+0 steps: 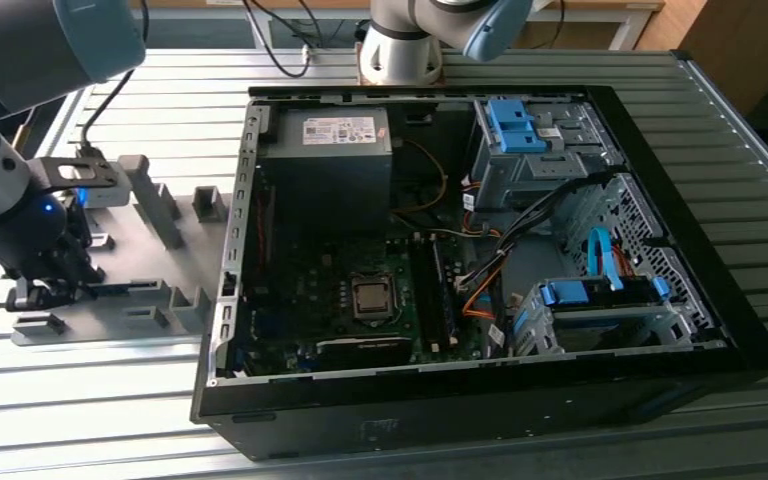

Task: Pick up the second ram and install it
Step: 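Pick up the second ram and move it above second insertion slot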

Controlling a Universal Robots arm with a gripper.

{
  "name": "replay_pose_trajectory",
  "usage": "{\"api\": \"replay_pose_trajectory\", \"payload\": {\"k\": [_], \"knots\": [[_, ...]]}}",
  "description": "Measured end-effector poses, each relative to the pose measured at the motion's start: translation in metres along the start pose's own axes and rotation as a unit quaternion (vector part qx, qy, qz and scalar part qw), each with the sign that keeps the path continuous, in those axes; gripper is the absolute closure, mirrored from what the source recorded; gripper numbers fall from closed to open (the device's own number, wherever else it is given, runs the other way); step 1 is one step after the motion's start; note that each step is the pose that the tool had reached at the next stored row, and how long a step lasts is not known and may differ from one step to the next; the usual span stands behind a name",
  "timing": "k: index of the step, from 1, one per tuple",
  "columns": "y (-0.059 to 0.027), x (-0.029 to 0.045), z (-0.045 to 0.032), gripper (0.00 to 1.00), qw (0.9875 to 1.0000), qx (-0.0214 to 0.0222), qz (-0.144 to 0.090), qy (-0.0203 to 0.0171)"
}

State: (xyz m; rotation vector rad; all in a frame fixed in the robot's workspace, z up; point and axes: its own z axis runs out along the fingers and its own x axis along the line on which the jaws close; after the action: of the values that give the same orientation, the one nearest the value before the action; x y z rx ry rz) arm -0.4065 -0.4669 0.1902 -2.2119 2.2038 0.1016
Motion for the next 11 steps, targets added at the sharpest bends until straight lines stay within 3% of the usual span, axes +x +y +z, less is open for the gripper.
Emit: {"api": "replay_pose_trajectory", "payload": {"k": [5, 6, 11], "knots": [[0.0000, 0.0000, 0.0007, 0.73, 1.0000, 0.0000, 0.000, 0.0000], [0.0000, 0.0000, 0.0008, 0.80, 1.0000, 0.0000, 0.000, 0.0000], [0.0000, 0.0000, 0.0009, 0.86, 1.0000, 0.0000, 0.000, 0.0000]]}}
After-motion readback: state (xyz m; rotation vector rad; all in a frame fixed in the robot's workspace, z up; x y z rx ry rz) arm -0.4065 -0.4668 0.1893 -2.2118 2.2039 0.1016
